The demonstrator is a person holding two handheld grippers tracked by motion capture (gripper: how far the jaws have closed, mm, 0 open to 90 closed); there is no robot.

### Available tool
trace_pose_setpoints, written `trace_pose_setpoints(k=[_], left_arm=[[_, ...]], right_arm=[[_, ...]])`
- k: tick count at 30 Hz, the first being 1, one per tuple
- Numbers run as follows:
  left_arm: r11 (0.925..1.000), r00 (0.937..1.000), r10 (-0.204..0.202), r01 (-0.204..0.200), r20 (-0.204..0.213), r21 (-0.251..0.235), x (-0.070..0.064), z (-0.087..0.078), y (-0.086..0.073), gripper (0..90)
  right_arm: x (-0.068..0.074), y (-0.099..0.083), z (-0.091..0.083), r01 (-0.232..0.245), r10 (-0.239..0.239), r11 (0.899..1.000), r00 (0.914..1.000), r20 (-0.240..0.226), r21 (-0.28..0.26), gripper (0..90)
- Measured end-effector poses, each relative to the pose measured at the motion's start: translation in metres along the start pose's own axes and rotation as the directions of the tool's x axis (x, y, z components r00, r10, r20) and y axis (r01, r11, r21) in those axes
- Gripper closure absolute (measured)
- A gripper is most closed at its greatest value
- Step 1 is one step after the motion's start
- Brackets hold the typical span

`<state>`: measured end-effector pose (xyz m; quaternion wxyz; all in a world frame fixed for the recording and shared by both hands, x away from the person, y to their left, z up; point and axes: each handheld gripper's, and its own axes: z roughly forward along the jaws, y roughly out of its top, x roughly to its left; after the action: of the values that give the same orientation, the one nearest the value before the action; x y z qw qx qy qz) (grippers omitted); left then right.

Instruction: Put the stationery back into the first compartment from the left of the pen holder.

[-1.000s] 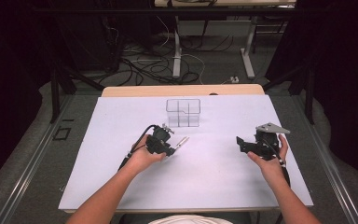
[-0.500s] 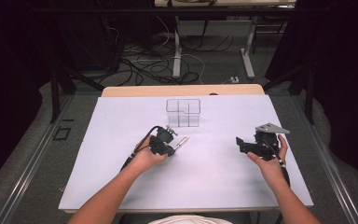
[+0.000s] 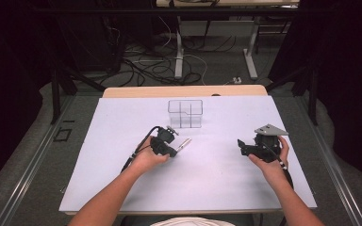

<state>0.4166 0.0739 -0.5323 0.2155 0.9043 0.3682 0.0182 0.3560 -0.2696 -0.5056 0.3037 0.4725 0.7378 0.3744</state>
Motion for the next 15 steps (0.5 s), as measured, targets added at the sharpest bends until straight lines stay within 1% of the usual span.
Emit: trace_pose_setpoints(k=[1, 3, 4, 5, 6, 7, 8, 9, 11, 12, 14, 15], left_arm=[[1.0, 1.0, 0.002, -0.002, 0.003, -0.004, 0.0, -0.001, 0.0, 79.2], [0.9999, 0.9998, -0.016, 0.016, 0.012, 0.004, 0.001, -0.003, 0.0, 79.2], [0.9996, 0.9994, -0.027, 0.027, 0.02, 0.004, 0.0, -0.003, 0.0, 79.2], [0.9992, 0.9988, -0.041, 0.041, 0.027, 0.001, 0.0, -0.004, -0.001, 79.2], [0.9984, 0.9978, -0.056, 0.056, 0.036, -0.004, 0.0, -0.005, -0.001, 79.2], [0.999, 0.9982, -0.045, 0.045, 0.039, -0.003, 0.001, -0.007, -0.001, 79.2], [0.9976, 0.9964, -0.068, 0.069, 0.05, -0.012, 0.0, -0.008, -0.002, 79.2], [0.9976, 0.9963, -0.067, 0.068, 0.054, -0.017, 0.001, -0.01, -0.002, 79.2], [0.997, 0.995, -0.074, 0.075, 0.067, -0.02, 0.002, -0.013, -0.002, 79.2], [0.9964, 0.994, -0.079, 0.081, 0.075, -0.024, 0.002, -0.015, -0.002, 79.2], [0.9968, 0.9938, -0.074, 0.076, 0.083, -0.026, 0.003, -0.019, -0.002, 79.2], [0.996, 0.9927, -0.081, 0.084, 0.089, -0.03, 0.003, -0.02, -0.002, 79.2]], right_arm=[[0.001, 0.0, 0.0, 0.025, -0.025, 1.0, 0.9997, 0.004, 0.003, 16.5], [0.005, 0.001, 0.0, 0.068, -0.068, 0.998, 0.9976, 0.011, 0.0, 17.4], [0.007, 0.001, 0.0, 0.097, -0.097, 0.995, 0.9952, 0.013, -0.004, 18.2], [0.009, 0.002, 0.0, 0.115, -0.115, 0.993, 0.9932, 0.017, -0.009, 19.4], [0.011, 0.002, -0.001, 0.146, -0.146, 0.989, 0.9891, 0.021, -0.012, 20.6], [0.013, 0.002, 0.0, 0.16, -0.159, 0.987, 0.9868, 0.029, -0.021, 21.4], [0.014, 0.002, -0.001, 0.188, -0.187, 0.982, 0.982, 0.023, -0.026, 22.4], [0.015, 0.002, -0.001, 0.202, -0.201, 0.979, 0.9793, 0.023, -0.032, 24.2], [0.017, 0.003, -0.002, 0.239, -0.239, 0.97, 0.971, 0.016, -0.043, 26.7], [0.018, 0.003, -0.001, 0.255, -0.255, 0.966, 0.9669, 0.013, -0.051, 27.4], [0.021, 0.003, -0.001, 0.274, -0.274, 0.96, 0.9618, 0.009, -0.061, 28.5], [0.023, 0.003, -0.001, 0.285, -0.285, 0.957, 0.9585, 0.012, -0.061, 28.9]])
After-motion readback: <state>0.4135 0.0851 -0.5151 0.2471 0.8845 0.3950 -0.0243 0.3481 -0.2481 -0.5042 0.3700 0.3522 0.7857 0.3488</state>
